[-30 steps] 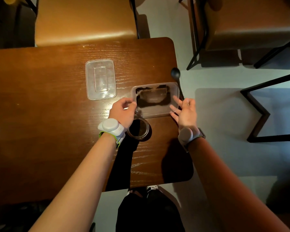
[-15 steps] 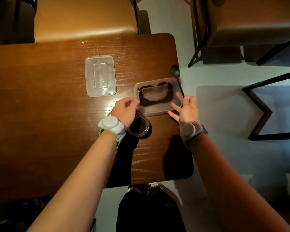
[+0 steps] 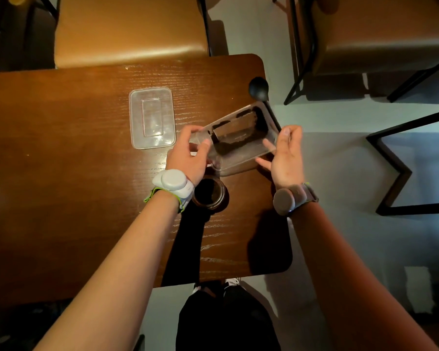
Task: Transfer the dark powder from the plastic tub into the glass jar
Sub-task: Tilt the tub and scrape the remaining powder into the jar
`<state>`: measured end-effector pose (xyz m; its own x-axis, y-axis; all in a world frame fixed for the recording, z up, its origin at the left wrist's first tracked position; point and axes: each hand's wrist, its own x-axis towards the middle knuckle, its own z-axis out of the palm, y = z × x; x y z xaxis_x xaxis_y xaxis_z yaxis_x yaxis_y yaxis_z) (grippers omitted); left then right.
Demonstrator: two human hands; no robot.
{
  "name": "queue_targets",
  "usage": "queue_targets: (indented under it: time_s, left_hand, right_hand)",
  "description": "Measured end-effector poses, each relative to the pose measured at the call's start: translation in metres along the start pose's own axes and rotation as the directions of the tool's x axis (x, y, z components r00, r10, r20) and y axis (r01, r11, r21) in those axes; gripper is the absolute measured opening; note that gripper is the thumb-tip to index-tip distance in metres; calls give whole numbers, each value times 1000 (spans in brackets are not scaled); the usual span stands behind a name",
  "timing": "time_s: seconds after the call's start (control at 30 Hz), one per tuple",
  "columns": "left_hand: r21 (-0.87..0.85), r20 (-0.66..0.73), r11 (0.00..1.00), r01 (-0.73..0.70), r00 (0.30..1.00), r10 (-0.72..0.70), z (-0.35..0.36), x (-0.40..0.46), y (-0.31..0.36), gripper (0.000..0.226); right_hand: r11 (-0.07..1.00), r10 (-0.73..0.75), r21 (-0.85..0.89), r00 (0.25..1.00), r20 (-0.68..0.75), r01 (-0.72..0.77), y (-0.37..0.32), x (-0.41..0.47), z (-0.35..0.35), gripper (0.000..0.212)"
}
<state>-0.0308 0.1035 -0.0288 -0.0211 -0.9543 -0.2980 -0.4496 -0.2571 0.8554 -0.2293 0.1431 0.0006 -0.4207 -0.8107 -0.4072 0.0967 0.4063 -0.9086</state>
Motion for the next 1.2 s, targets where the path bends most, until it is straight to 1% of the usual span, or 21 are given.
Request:
queue_targets:
  time_s: [0.07,0.13,0.17,0.23,0.33,0.43,0.53,0.57,0.67,0.8,0.9,1.0,1.1,1.2]
  left_hand:
    - [44,-55,999,12,998,-10,-1,3,-1,9]
    - [78,-85,996,47,996,-41,-3,4,-5,13]
    - [104,-89,993,56,995,-47,-4,4,-7,16]
    - [128,-84,989,71,995,-60,-4,1,-10,21]
    - [101,-96,991,88,992,-78,-2,-5,-12,26]
    - [88,-107,993,79,992,-69,-3,-7,-14,27]
    - [101,-97,990,95,992,-86,-5,-7,-15,26]
    - [105,-101,990,89,992,-79,-5,-7,-13,26]
    - [98,-128,994,41,991,-28,-8,-6,-10,26]
    - [142,-154,989,24,988,-2,-8,-8,-12,25]
    - [127,-165,992,14,986,8,-8,-8,-17,25]
    - [120,-158,993,15,987,4,-8,-8,-18,25]
    - [112,-158,994,15,987,3,-5,-7,-13,24]
    - [127,-149,992,16,989,4,-6,-6,-13,25]
  right_hand:
    - [996,-24,89,1000,-10,25,-8,-1,1,18]
    - [981,-25,194,999,-24,29,-12,-2,3,19]
    - [976,-16,219,1000,-24,20,-12,-3,5,20]
    - [975,20,221,999,-26,-14,-8,-3,9,20]
    - [966,64,254,997,-48,-50,-3,-5,14,22]
    - [944,67,327,997,-43,-49,1,-5,13,22]
    - [930,144,348,989,-42,-120,7,-5,15,20]
    - [919,160,372,986,-42,-133,7,-4,15,19]
    - [883,143,455,989,-25,-116,3,-2,15,20]
    - [902,152,412,988,-24,-128,8,-4,18,21]
    - [918,129,383,991,-38,-105,10,-5,19,23]
    - [922,140,369,990,-26,-120,9,-4,21,23]
    - [933,114,347,993,-39,-94,3,-3,25,24]
    - [928,149,351,988,-38,-127,4,-3,25,23]
